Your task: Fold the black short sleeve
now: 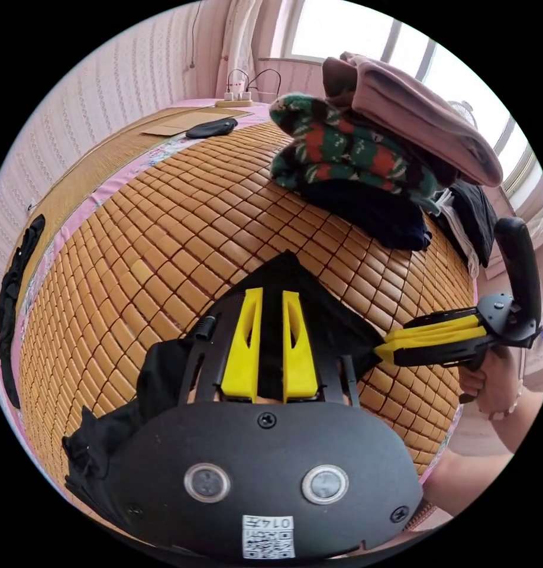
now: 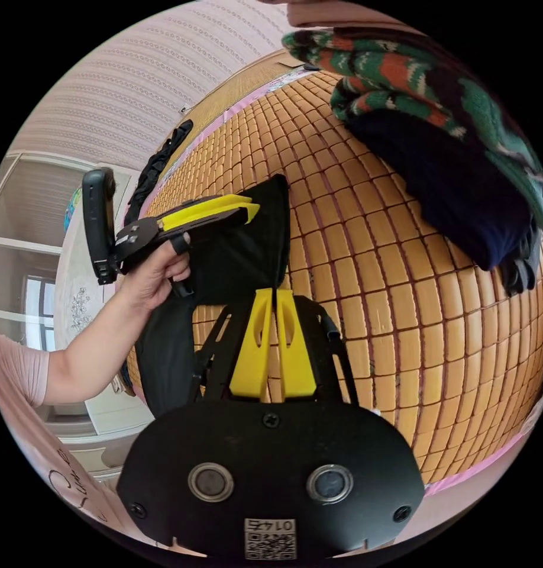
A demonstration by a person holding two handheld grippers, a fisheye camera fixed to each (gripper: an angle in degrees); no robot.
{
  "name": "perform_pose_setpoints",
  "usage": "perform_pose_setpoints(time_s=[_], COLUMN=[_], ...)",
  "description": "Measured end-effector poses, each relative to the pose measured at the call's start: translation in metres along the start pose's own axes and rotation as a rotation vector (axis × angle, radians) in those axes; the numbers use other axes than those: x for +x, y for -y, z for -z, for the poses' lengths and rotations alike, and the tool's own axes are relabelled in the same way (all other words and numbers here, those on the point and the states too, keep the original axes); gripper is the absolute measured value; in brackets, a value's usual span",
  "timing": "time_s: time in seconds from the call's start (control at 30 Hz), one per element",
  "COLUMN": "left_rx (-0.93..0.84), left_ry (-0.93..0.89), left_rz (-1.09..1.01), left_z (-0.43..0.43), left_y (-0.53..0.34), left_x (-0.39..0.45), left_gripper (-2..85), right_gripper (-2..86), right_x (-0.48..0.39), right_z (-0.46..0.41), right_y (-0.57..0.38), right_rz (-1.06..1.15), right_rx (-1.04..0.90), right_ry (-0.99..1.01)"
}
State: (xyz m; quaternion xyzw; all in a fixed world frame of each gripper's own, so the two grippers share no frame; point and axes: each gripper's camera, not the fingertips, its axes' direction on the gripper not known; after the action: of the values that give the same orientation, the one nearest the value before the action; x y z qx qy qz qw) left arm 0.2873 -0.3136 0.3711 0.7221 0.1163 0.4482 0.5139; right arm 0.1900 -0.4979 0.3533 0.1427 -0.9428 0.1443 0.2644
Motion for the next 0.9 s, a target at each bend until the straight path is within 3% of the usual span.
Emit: perform_pose_setpoints(time_s=[0.13,0.3,0.4,0.47,0.6,0.73,0.9], left_rx=[0.02,0.155,0.157,0.085,0.009,-0.023,-0.054], left_ry=[-0.146,-0.186,-0.075,0.108,0.3,0.427,0.36], left_rz=[0.016,0.096,0.193,0.273,0.422,0.446,0.488], left_z=[-0.001,0.09,0.156,0.198,0.248,0.263,0.239], left_y=[0.021,-0.017,-0.085,-0.145,-0.209,-0.21,-0.182], left_x=[0.008,-0.031,-0.091,-0.147,-0.239,-0.311,-0.362], left_gripper=[4.8,5.0,5.0,5.1,5.7,8.5,8.3], right_gripper=[2.0,4.6,4.0,3.7,5.9,12.7,6.3], right_x=[0.016,0.026,0.013,-0.009,-0.1,-0.211,-0.264], right_z=[-0.001,-0.006,-0.003,-0.013,-0.091,-0.199,-0.316], right_y=[-0.026,-0.048,-0.046,-0.034,0.02,0.063,0.091], right_rz=[-0.012,-0.029,0.015,0.095,0.37,0.614,0.676], right_rx=[-0.022,-0.03,0.023,0.045,0.001,-0.02,-0.134], right_ry=[-0.047,-0.127,-0.211,-0.18,-0.015,-0.045,-0.099])
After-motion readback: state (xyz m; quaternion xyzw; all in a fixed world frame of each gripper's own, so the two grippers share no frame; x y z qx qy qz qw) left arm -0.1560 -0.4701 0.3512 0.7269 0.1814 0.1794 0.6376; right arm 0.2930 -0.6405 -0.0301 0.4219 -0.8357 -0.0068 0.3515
